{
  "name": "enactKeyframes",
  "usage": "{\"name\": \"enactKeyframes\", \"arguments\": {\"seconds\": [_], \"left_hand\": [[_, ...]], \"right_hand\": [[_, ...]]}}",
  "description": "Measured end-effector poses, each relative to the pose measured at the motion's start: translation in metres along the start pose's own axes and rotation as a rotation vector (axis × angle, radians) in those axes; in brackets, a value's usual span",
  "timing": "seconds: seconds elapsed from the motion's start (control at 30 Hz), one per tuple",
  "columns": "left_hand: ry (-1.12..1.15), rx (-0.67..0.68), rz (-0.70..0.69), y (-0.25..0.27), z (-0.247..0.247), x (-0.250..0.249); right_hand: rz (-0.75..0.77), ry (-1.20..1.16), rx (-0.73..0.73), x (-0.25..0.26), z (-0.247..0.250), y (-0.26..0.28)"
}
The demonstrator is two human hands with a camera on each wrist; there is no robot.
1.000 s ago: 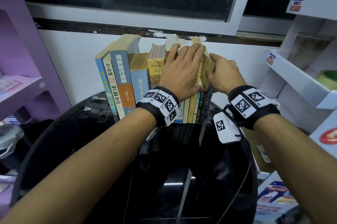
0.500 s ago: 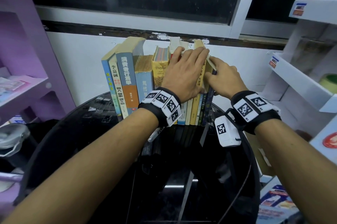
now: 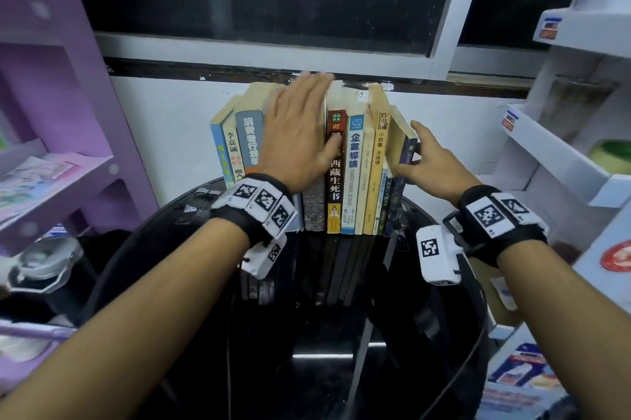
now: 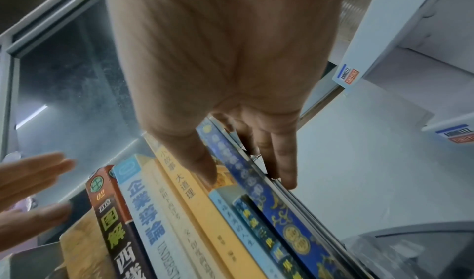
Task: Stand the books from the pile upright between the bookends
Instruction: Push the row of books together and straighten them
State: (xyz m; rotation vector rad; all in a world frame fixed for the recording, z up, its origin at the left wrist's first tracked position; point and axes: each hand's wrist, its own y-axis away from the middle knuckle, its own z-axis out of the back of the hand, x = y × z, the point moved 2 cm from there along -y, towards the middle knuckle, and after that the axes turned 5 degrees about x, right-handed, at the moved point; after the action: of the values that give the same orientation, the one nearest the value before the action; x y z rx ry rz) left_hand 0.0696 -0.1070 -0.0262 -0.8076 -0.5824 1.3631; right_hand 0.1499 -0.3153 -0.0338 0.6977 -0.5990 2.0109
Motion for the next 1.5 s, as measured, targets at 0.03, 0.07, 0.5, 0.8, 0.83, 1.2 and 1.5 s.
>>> {"name": "enactKeyframes", "arguments": {"seconds": [0.03,0.07,0.5,0.8,0.83,1.2,1.5], "left_hand": [[0.018,-0.034,0.056,0.005,0.006,0.009],[0.034,-0.063,0.107,0.011,0.011,0.019],[0.676,0.22,0.575,0.064,0.026,0.103],[0.536,0.33,0.496,0.062,0.029,0.106],[0.524,0.336,0.49,0.061,0.029,0.105],[0.39,0.387,0.525,0.053,0.023,0.095],[0.331,0.382,0.526,0.05,0.02,0.083]], "right_hand": [[0.002,-0.007,-0.003,-0.002,-0.002,0.001],[0.004,-0.008,-0.006,-0.004,-0.004,0.003],[-0.035,0.085,-0.031,-0.011,-0.016,0.004],[-0.045,0.093,0.003,-0.021,-0.017,-0.002],[-0.046,0.094,-0.005,-0.021,-0.017,-0.002],[-0.031,0.061,-0.015,-0.025,-0.012,0.0],[-0.023,0.038,-0.015,-0.029,-0.01,0.002]]}}
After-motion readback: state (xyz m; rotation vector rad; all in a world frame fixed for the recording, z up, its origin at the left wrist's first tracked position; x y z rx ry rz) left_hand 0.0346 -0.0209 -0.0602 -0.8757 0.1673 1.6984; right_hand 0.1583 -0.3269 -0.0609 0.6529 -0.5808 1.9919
